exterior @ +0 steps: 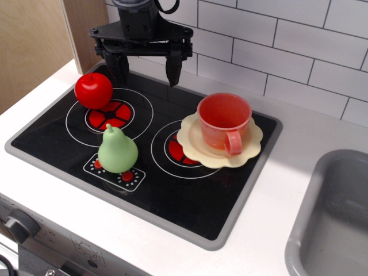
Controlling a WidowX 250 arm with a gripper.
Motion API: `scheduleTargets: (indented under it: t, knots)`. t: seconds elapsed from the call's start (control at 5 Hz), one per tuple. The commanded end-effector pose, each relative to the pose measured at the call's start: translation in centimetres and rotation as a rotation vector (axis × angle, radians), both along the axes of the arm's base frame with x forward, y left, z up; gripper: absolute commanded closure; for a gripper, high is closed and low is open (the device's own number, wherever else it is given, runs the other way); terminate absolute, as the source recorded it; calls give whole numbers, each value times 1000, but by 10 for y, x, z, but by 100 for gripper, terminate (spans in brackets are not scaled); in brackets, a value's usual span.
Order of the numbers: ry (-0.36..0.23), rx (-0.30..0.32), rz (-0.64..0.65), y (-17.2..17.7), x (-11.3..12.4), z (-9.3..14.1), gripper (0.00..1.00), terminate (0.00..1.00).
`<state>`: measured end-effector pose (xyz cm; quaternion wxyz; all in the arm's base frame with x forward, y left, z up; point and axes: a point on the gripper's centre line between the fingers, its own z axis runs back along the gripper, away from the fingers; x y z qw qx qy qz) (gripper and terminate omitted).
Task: Take cup off plate
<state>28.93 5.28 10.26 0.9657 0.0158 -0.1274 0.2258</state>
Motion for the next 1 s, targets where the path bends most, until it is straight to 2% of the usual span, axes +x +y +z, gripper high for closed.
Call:
scheduleTargets:
  t: [0.0, 0.6, 0.8]
  knots:
    - [0, 0, 0, 0, 0, 0, 0, 0]
    - [42, -51, -125, -20, -23, 21, 0, 0]
    - [50, -69, -202, -37, -32, 18, 0, 0]
